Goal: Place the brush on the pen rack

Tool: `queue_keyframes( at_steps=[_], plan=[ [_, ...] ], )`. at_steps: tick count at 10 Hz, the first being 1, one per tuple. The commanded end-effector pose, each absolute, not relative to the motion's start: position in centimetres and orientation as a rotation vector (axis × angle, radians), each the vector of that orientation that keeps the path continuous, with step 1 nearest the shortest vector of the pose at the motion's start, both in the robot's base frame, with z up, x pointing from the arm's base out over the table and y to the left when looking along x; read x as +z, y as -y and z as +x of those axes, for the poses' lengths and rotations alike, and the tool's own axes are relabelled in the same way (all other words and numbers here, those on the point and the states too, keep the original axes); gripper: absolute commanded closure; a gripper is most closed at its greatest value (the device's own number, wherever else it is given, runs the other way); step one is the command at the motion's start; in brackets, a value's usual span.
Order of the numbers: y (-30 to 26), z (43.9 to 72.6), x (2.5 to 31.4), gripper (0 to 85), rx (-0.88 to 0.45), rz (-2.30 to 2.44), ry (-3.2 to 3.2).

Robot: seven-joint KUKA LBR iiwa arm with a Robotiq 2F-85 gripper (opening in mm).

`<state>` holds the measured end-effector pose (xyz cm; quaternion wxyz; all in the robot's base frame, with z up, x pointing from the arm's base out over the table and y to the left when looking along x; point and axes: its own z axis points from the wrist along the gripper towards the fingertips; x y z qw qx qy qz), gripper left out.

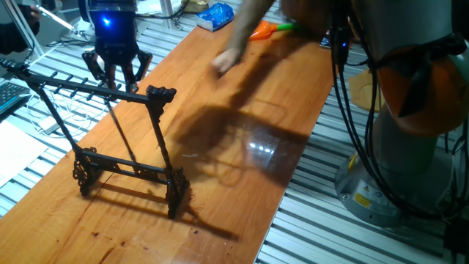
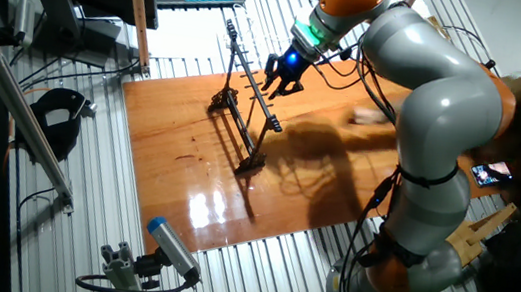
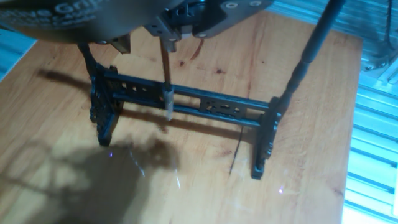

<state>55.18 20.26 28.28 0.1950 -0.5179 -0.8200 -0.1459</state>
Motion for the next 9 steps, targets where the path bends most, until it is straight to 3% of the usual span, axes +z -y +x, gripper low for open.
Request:
queue_keyframes(
  at_steps=[1, 4, 5, 6, 7, 9],
  plan=[
    [-20.0, 55.6, 28.5, 51.0, -0.384, -1.425, 2.345],
    [-18.3, 57.3, 29.4, 51.0, -0.281, -1.263, 2.538],
    [-17.3, 57.8, 29.7, 68.0, -0.247, -1.134, 2.644],
    [-16.2, 58.1, 29.8, 68.0, -0.217, -1.008, 2.725],
    [-15.3, 58.4, 29.9, 85.0, -0.234, -0.906, 2.780],
    [-13.2, 58.7, 29.9, 85.0, -0.142, -0.715, 2.913]
  ],
)
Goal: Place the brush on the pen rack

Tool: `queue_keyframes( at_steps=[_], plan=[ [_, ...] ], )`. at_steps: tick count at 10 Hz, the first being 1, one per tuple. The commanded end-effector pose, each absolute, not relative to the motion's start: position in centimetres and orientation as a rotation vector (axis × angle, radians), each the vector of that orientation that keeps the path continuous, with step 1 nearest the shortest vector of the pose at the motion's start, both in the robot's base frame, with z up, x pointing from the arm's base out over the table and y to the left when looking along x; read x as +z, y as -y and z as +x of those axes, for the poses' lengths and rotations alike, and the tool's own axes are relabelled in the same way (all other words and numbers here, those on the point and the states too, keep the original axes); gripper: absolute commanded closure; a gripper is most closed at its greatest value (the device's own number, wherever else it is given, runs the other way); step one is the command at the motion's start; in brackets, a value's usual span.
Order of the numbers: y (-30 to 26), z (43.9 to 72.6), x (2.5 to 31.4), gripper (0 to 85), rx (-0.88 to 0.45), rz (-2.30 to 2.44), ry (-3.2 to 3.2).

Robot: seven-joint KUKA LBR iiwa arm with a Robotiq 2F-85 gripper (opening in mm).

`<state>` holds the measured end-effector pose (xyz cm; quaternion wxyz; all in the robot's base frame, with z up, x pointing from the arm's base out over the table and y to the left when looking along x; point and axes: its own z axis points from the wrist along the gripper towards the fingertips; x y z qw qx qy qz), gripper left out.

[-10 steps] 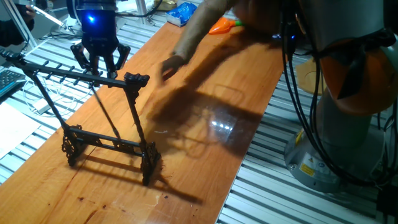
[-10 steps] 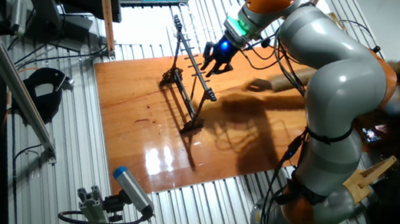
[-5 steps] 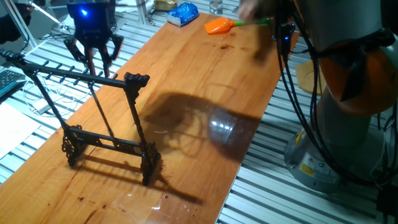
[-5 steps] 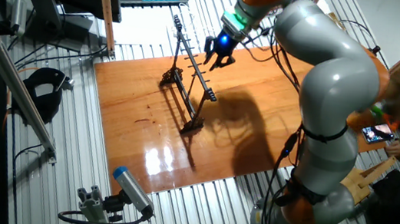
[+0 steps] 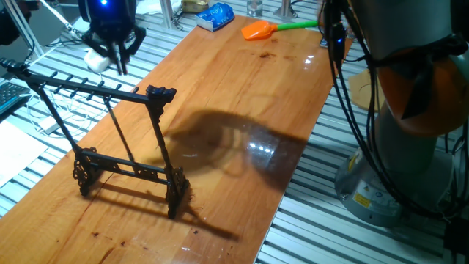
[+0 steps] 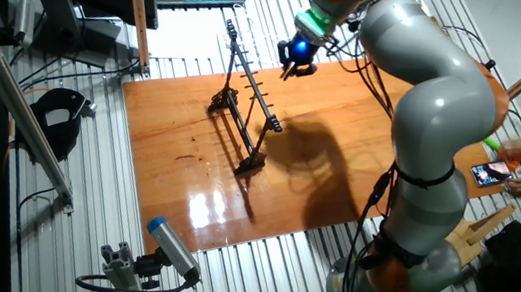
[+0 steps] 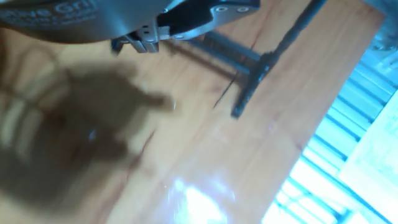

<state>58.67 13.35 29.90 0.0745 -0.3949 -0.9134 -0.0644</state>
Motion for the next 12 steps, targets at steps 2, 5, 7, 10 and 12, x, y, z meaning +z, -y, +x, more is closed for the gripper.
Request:
queue_keyframes(
  at_steps=[2, 5, 7, 10, 12],
  plan=[
    [-9.8, 58.7, 29.1, 85.0, -0.060, -0.542, 3.000],
    [-5.2, 58.2, 27.3, 85.0, -0.072, -0.441, 3.021],
    [-3.1, 57.7, 26.6, 85.0, -0.041, -0.379, 3.025],
    [-0.9, 56.8, 23.9, 85.0, -0.047, -0.331, 3.038],
    [0.1, 55.8, 22.5, 85.0, -0.024, -0.290, 3.064]
  ],
)
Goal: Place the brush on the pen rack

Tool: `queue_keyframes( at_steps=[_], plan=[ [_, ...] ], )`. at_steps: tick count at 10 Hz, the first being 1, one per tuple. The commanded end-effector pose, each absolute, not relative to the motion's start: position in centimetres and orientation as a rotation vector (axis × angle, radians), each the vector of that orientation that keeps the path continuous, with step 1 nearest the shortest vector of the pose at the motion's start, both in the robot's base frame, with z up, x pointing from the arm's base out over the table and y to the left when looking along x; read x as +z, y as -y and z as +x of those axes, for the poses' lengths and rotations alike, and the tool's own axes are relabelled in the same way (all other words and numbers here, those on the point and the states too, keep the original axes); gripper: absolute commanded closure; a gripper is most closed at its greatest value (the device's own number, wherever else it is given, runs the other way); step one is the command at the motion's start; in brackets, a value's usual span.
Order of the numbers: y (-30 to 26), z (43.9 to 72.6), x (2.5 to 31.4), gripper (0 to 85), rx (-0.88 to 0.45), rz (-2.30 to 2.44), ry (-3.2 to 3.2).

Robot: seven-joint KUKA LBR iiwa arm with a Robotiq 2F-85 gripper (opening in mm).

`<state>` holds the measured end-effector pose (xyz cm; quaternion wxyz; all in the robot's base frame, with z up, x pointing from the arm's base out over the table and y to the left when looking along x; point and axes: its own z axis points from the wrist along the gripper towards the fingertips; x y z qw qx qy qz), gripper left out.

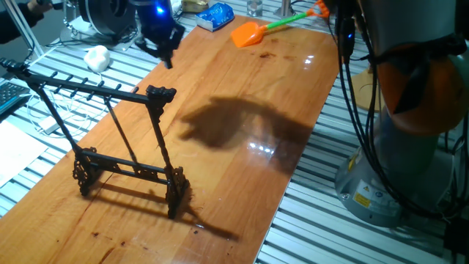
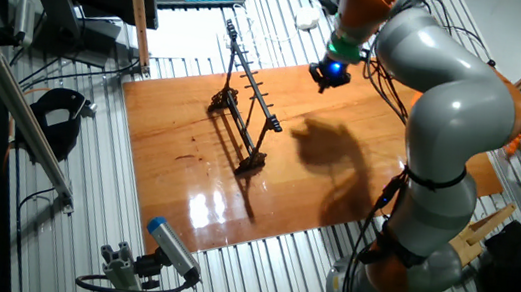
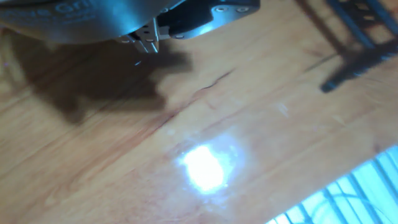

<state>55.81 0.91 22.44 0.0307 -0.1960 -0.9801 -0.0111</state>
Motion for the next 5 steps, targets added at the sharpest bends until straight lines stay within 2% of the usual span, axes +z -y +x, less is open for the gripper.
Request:
queue_keyframes(
  at_steps=[1, 5],
  plan=[
    [0.45, 55.44, 21.91, 85.0, -0.025, -0.265, 3.071],
    [0.48, 55.37, 22.04, 85.0, -0.045, -0.258, 3.074]
  ],
)
